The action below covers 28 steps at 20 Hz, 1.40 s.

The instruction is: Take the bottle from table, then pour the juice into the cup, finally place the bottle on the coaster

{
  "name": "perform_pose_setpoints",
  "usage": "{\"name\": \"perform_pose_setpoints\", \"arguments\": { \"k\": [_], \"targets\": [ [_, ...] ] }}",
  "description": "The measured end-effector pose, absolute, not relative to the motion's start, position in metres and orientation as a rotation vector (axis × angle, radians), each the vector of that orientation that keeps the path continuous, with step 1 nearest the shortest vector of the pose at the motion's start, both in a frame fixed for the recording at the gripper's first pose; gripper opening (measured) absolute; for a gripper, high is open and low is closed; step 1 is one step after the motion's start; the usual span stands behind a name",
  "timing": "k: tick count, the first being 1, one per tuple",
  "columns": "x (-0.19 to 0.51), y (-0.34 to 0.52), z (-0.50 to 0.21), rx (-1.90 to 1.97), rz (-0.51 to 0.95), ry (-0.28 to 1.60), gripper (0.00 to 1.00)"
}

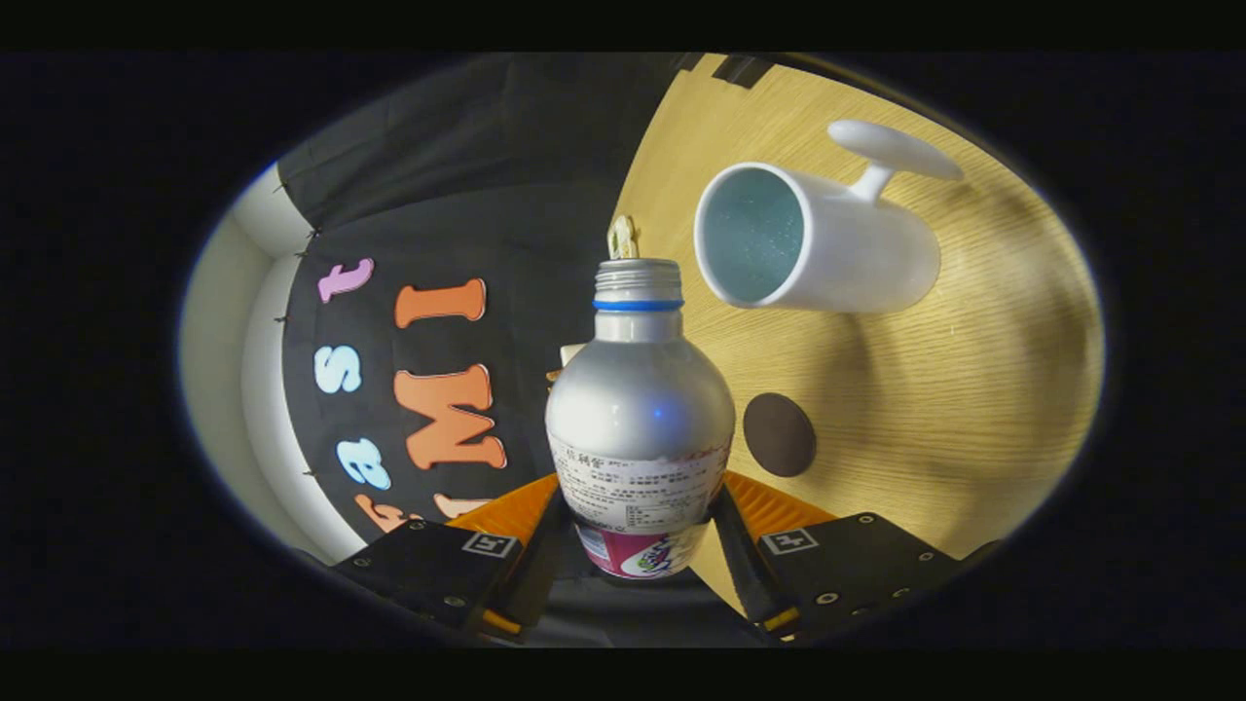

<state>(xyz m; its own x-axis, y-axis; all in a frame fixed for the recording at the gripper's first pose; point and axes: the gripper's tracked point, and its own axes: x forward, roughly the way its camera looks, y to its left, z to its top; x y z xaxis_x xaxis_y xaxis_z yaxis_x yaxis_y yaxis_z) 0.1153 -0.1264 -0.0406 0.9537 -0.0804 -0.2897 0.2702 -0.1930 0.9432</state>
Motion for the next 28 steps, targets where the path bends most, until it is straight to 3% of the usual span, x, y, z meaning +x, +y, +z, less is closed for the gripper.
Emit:
{"name": "perform_pose_setpoints", "arguments": {
  "k": [28],
  "targets": [
    [0.115,-0.142,-0.034,1.979,-0.324,0.111,0.76]
  ]
}}
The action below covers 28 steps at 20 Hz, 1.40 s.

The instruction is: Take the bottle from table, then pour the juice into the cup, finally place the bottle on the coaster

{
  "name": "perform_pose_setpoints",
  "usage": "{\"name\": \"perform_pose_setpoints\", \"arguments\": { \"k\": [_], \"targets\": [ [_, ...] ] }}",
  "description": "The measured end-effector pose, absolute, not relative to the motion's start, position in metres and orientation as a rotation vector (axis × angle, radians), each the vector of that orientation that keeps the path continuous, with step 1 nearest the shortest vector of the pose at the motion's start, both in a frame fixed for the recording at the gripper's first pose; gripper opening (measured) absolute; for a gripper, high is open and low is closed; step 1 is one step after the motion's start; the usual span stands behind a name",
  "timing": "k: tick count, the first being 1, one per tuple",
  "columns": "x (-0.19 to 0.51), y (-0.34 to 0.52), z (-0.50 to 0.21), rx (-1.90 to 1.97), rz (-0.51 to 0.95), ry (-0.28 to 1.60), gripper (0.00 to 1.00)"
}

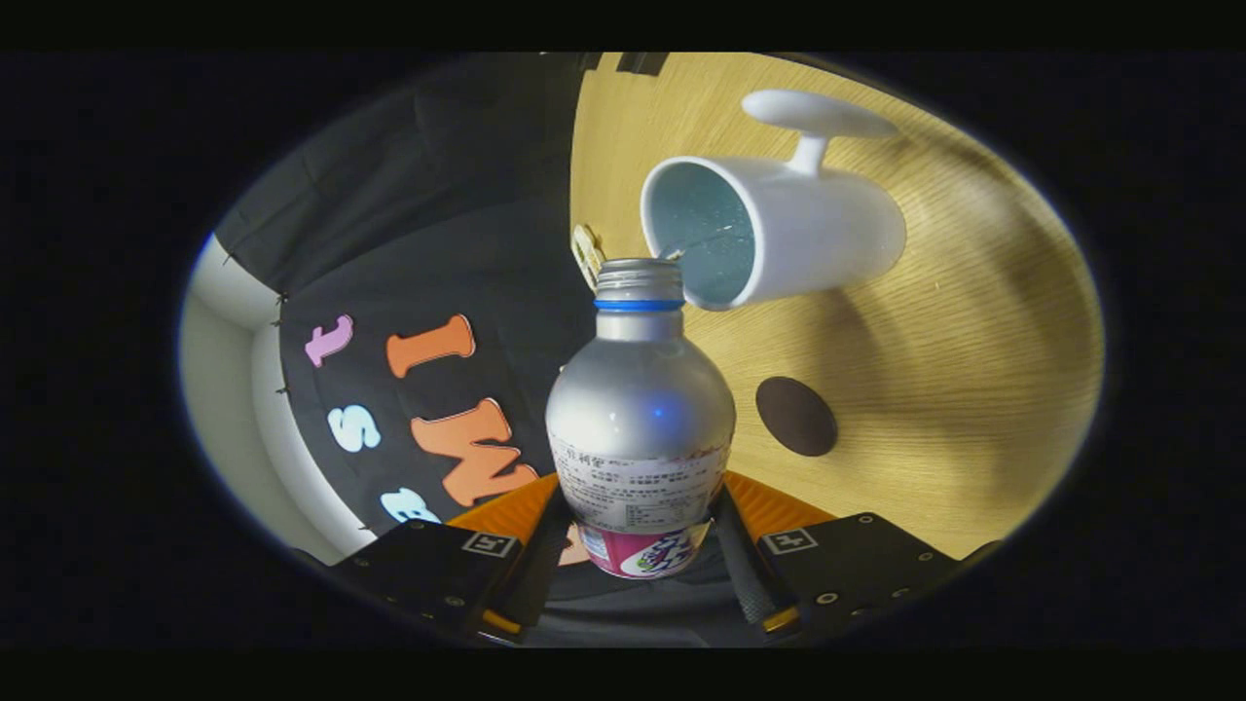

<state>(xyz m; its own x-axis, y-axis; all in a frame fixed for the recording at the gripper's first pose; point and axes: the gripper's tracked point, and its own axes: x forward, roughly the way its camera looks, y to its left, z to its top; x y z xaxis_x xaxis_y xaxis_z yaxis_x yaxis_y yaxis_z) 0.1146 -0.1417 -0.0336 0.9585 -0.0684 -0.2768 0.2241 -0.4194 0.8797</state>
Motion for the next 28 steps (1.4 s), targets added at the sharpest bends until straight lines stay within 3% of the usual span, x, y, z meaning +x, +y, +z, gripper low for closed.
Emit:
{"name": "perform_pose_setpoints", "arguments": {
  "k": [28],
  "targets": [
    [0.1151,-0.1448,-0.0321,2.03,-0.343,0.117,0.76]
  ]
}}
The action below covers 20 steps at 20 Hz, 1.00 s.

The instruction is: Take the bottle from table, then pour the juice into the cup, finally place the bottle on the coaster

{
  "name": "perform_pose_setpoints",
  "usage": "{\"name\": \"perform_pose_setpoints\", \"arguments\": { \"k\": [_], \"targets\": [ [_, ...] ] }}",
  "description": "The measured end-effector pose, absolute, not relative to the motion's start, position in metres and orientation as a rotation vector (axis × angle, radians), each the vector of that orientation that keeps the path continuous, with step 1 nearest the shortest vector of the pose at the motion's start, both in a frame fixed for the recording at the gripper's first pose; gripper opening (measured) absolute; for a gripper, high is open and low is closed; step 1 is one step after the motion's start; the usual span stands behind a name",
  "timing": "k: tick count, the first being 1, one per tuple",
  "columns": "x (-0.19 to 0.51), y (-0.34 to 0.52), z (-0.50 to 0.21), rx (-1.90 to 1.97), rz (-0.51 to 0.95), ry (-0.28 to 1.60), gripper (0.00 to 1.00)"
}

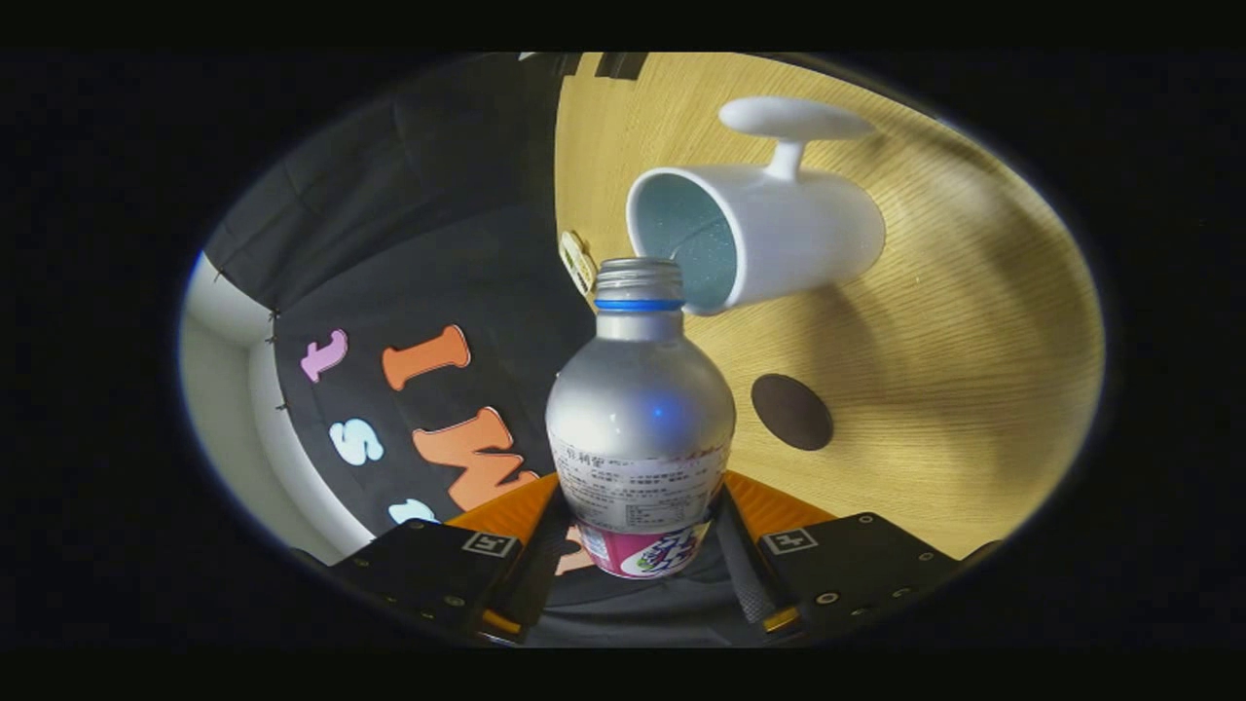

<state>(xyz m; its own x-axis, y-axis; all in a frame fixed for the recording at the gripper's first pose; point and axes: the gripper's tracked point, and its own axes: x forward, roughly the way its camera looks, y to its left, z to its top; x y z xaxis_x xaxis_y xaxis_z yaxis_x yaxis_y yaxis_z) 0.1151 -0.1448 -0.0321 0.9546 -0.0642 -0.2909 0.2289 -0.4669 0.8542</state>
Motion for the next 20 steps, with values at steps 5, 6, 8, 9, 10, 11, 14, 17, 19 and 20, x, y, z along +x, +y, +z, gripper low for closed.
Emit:
{"name": "perform_pose_setpoints", "arguments": {
  "k": [5,6,8,9,10,11,14,17,19,20],
  "targets": [
    [0.1156,-0.1449,-0.032,2.043,-0.347,0.12,0.76],
    [0.115,-0.1455,-0.0312,2.047,-0.346,0.117,0.76],
    [0.1148,-0.1469,-0.0309,2.059,-0.347,0.105,0.76],
    [0.1148,-0.1465,-0.0318,2.062,-0.349,0.107,0.76],
    [0.1159,-0.1467,-0.0306,2.064,-0.351,0.104,0.76],
    [0.1164,-0.1464,-0.0308,2.066,-0.35,0.104,0.76],
    [0.1161,-0.1471,-0.0295,2.08,-0.348,0.1,0.76],
    [0.1165,-0.1468,-0.03,2.089,-0.346,0.1,0.76],
    [0.1158,-0.148,-0.0301,2.097,-0.348,0.096,0.76],
    [0.1163,-0.1479,-0.0295,2.101,-0.35,0.096,0.76]
  ]
}}
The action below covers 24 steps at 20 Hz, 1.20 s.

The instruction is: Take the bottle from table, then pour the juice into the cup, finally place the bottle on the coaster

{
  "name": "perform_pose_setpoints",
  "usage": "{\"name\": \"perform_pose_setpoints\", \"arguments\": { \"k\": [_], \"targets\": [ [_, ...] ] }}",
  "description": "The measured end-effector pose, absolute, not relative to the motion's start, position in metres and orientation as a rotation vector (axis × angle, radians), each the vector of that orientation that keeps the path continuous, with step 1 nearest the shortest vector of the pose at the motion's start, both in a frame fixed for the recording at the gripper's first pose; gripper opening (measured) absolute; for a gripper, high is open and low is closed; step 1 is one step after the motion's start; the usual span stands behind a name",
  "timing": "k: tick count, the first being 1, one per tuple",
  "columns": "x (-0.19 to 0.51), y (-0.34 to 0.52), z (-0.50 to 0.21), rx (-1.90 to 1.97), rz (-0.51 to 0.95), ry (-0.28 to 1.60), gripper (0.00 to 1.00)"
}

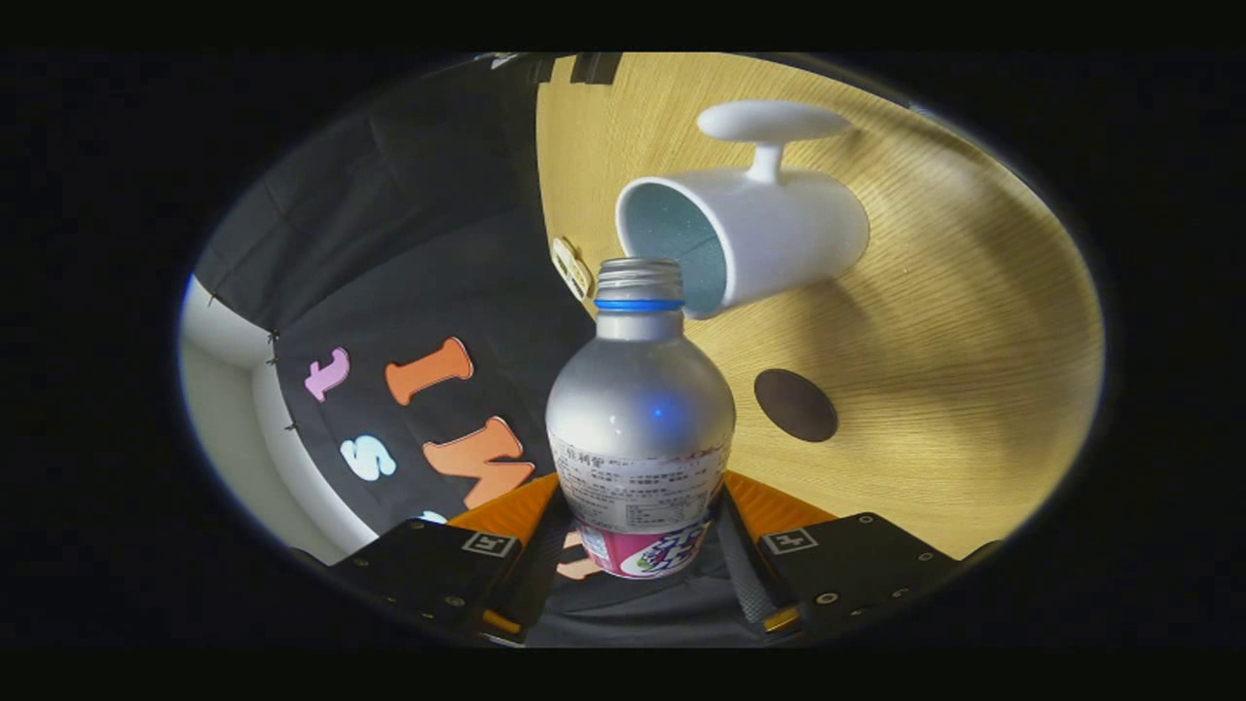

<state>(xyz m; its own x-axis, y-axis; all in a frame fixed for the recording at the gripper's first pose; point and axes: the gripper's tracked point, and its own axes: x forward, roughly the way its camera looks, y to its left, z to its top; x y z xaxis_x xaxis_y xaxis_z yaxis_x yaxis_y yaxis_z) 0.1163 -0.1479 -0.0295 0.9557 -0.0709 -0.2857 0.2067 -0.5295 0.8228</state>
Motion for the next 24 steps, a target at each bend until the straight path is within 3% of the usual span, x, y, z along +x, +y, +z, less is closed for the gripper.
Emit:
{"name": "perform_pose_setpoints", "arguments": {
  "k": [24],
  "targets": [
    [0.1185,-0.1537,-0.0228,2.179,-0.354,0.044,0.76]
  ]
}}
